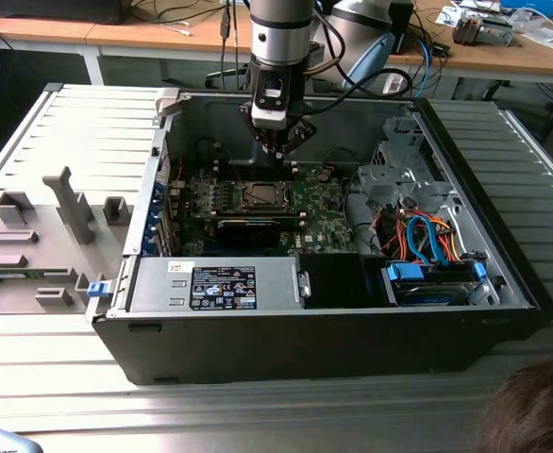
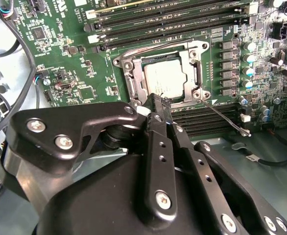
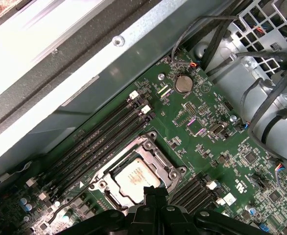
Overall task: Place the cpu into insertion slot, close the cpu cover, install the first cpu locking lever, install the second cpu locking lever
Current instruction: 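Install the first cpu locking lever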
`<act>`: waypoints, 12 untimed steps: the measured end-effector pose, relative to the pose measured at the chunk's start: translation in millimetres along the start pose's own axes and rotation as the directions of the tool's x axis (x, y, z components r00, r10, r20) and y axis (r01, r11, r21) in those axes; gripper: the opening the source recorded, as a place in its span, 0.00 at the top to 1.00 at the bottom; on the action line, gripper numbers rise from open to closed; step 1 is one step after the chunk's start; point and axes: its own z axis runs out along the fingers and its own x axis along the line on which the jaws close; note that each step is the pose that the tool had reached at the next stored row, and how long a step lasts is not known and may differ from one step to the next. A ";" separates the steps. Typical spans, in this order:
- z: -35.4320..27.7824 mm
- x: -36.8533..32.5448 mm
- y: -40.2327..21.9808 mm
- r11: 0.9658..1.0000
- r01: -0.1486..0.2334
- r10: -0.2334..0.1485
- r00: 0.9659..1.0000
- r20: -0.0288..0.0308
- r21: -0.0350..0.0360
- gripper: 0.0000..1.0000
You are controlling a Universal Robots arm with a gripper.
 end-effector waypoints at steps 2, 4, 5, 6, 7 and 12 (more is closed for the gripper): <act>0.1 0.0 0.0 1.000 0.003 -0.003 1.000 0.000 0.000 0.89; 0.2 0.0 0.0 1.000 0.005 -0.005 1.000 0.000 0.000 0.89; 0.3 0.0 0.0 1.000 0.005 -0.005 1.000 0.000 0.000 0.89; 0.3 0.0 0.0 1.000 0.005 -0.005 1.000 0.000 0.000 0.89; 0.3 0.1 0.0 1.000 0.006 -0.006 1.000 0.000 0.000 0.89; 0.4 0.0 0.0 1.000 0.008 -0.008 1.000 0.000 0.000 0.89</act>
